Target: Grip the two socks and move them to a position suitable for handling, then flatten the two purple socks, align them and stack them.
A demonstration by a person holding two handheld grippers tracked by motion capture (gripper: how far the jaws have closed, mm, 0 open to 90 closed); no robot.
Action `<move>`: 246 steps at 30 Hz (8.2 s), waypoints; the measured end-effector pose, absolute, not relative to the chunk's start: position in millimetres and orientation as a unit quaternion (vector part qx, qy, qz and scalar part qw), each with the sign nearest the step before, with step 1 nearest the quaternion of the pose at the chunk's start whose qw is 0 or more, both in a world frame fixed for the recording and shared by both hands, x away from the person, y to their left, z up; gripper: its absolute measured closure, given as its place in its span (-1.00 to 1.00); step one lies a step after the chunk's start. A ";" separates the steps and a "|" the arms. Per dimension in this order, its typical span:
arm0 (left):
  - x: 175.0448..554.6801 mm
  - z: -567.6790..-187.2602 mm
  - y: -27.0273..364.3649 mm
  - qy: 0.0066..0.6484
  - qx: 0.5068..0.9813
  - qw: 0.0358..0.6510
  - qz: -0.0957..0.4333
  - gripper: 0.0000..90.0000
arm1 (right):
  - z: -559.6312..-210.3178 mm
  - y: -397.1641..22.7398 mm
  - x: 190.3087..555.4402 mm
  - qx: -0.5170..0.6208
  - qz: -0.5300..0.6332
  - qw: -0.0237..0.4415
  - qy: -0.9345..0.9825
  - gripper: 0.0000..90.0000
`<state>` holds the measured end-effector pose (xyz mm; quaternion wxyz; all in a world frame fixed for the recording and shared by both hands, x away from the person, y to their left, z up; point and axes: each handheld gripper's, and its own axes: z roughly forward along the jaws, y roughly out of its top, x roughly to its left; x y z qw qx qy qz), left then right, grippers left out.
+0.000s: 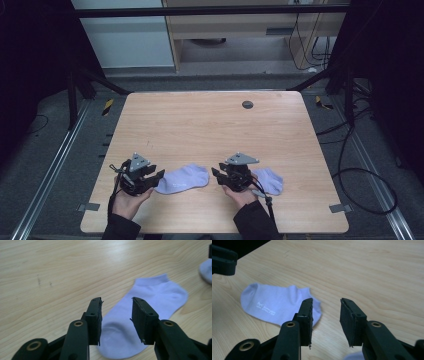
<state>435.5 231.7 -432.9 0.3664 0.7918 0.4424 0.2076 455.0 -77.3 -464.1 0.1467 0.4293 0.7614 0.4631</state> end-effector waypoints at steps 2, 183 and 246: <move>433.4 -430.7 224.4 0.435 0.795 0.370 0.204 0.27 | -457.4 -88.7 456.0 0.434 0.466 0.145 0.758 0.35; 444.6 -483.1 261.2 0.484 0.805 0.290 0.180 0.47 | -493.9 -16.6 496.5 0.411 0.357 0.157 0.824 0.37; 409.1 -421.8 123.9 0.358 0.853 0.355 0.133 0.93 | -420.1 -168.5 398.6 0.422 0.379 0.173 0.805 0.93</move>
